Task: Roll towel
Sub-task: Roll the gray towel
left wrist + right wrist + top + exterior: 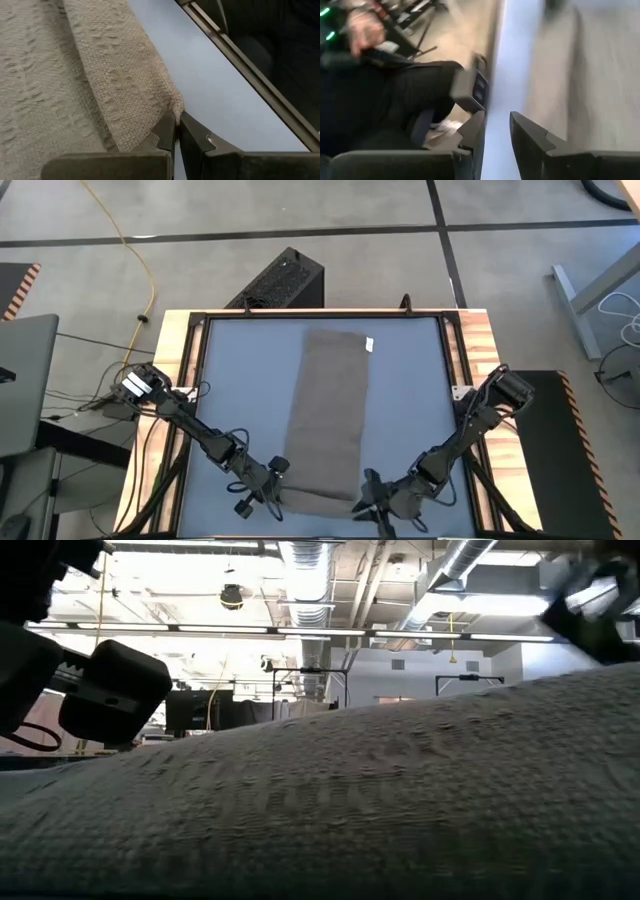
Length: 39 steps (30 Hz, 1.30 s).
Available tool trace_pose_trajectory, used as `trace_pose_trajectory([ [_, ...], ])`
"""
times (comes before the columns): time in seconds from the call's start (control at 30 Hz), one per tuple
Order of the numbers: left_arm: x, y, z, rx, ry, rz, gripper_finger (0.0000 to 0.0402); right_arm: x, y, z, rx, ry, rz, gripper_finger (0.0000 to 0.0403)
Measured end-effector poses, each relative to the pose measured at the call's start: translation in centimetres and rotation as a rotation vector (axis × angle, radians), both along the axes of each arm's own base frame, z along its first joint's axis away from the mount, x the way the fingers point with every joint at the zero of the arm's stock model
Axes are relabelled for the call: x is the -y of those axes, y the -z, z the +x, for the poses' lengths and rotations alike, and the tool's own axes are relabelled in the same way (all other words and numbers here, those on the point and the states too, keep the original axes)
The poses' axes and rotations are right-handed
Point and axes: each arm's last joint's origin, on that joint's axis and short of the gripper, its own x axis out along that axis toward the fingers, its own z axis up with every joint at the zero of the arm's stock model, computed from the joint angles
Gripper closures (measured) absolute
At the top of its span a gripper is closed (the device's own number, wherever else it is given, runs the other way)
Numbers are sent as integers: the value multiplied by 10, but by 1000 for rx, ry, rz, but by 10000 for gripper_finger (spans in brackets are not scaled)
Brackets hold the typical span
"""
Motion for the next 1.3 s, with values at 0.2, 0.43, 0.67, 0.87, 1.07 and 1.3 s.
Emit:
trace_pose_trajectory([
  [0.2,-1,-1,1,2,-10,-12,401,-17,-16,-4,165,-128,-259,286],
  [0.43,-1,-1,1,-7,-21,-21,401,-14,-7,-2,119,-158,-335,261],
  [0.67,-1,-1,2,-8,-27,-22,401,-21,3,8,147,-265,-456,203],
  [0.87,-2,-1,3,-13,-31,-28,401,-29,24,17,27,-313,-579,199],
  [1.07,-3,-1,3,-18,-23,-31,401,-29,35,19,-58,-277,-635,215],
  [1.3,-3,-1,3,-12,-17,-31,401,-25,42,18,-111,-226,-674,231],
])
